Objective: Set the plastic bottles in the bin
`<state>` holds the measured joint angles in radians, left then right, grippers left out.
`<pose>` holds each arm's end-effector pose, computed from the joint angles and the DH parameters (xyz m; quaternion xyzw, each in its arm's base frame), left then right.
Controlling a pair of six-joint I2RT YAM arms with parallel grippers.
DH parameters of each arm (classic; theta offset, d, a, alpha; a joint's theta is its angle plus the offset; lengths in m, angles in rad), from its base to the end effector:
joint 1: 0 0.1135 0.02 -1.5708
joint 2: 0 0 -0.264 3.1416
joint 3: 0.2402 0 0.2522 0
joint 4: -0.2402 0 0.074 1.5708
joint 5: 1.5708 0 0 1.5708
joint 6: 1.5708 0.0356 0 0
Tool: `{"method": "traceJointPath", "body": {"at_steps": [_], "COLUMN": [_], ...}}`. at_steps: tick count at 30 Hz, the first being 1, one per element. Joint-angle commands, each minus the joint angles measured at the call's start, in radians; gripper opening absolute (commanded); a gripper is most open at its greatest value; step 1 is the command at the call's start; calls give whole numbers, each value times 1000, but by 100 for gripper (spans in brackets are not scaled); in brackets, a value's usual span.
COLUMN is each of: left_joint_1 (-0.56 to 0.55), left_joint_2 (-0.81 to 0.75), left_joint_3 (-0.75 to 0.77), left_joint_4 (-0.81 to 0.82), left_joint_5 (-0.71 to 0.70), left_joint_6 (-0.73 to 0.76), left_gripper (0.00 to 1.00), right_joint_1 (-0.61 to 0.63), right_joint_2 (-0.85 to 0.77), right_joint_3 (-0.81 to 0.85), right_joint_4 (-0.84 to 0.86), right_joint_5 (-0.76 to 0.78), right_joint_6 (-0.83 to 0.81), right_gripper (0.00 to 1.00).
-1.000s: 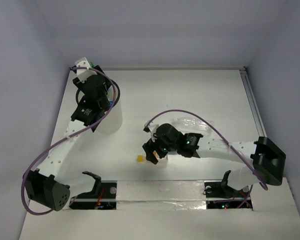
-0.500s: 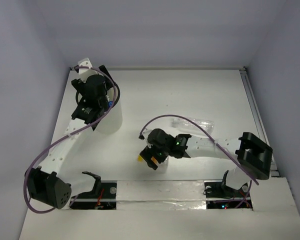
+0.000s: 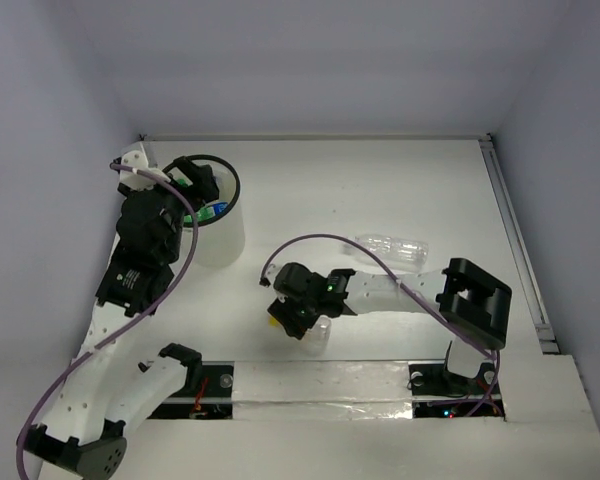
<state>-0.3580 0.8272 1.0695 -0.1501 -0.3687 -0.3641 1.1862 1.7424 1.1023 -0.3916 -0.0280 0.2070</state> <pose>0.1651 -0.0481 0.4347 -0.1375 0.6619 -0.1411 0.7232 0.1318 0.3282 0.1814 -0.4565 0.8488 0.1812 0.1956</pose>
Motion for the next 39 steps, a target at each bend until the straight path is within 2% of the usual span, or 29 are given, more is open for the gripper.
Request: {"method": "traceJointPath", "body": {"at_steps": [1, 8, 13, 16, 19, 20, 23, 29, 34, 39], "left_joint_1": [2, 2, 2, 2, 2, 2, 2, 2, 2, 2], "left_joint_2": [-54, -177, -267, -318, -359, -364, -372, -376, -390, -393], "left_joint_3": [-26, -62, -52, -22, 6, 13, 10, -11, -9, -23], "left_joint_4": [-37, -55, -117, -149, -163, -166, -178, -193, -209, -227], "left_joint_5": [70, 105, 97, 86, 83, 94, 131, 169, 174, 182], "left_joint_6": [8, -12, -13, -13, -12, -12, -16, -19, -15, -13], "left_gripper": [82, 82, 82, 81, 81, 81, 80, 80, 79, 79], "right_joint_1": [12, 12, -19, -77, -124, -125, -151, -197, -217, -235], "right_joint_2": [-3, -141, -164, -149, -129, -112, -52, 184, 423, 502], "right_joint_3": [42, 162, 397, 507, 616, 645, 717, 933, 1226, 1260], "right_joint_4": [-29, -67, -92, -46, 98, 208, 363, 583, 562, 573], "right_joint_5": [10, 0, 54, 57, 57, 51, 54, 43, 39, 62], "right_joint_6": [8, 9, 3, 25, 60, 71, 89, 158, 161, 160], "right_gripper": [52, 47, 46, 46, 45, 45, 45, 44, 44, 46]}}
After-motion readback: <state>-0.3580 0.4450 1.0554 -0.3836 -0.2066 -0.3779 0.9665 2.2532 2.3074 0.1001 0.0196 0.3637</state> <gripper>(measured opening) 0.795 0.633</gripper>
